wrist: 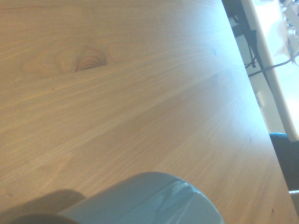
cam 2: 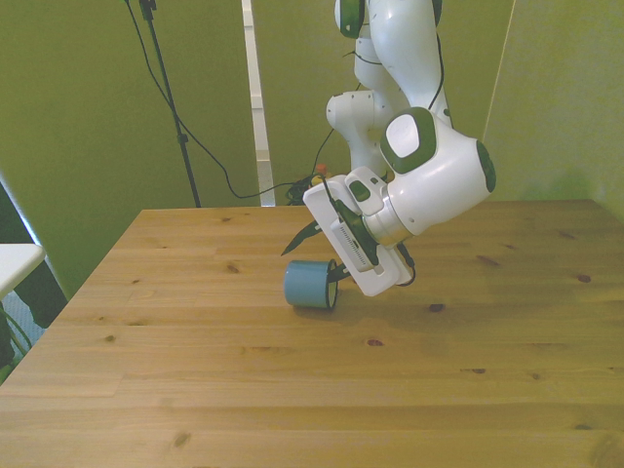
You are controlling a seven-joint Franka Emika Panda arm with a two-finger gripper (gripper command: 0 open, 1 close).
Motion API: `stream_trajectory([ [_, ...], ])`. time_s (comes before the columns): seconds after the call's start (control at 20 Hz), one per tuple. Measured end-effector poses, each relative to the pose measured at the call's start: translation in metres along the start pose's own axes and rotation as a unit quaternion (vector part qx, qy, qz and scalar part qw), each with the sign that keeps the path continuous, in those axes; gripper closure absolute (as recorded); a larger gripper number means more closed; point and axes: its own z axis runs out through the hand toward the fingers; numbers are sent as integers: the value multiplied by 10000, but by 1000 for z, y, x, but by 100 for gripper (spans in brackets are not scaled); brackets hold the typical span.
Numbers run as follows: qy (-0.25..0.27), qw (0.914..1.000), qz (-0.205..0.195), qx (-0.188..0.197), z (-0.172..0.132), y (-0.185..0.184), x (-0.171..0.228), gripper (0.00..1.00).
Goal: Flip the mug upright
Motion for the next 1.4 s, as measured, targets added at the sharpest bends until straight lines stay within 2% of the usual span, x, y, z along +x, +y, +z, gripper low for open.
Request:
stream_trajectory([
  [1.0, 7, 9999, 72, 79, -9, 4, 7, 100],
  [1.25, -6, 9985, 321, 441, -47, 26, 37, 100],
  [1.4, -360, 9926, 385, 1095, -77, 44, 59, 100],
])
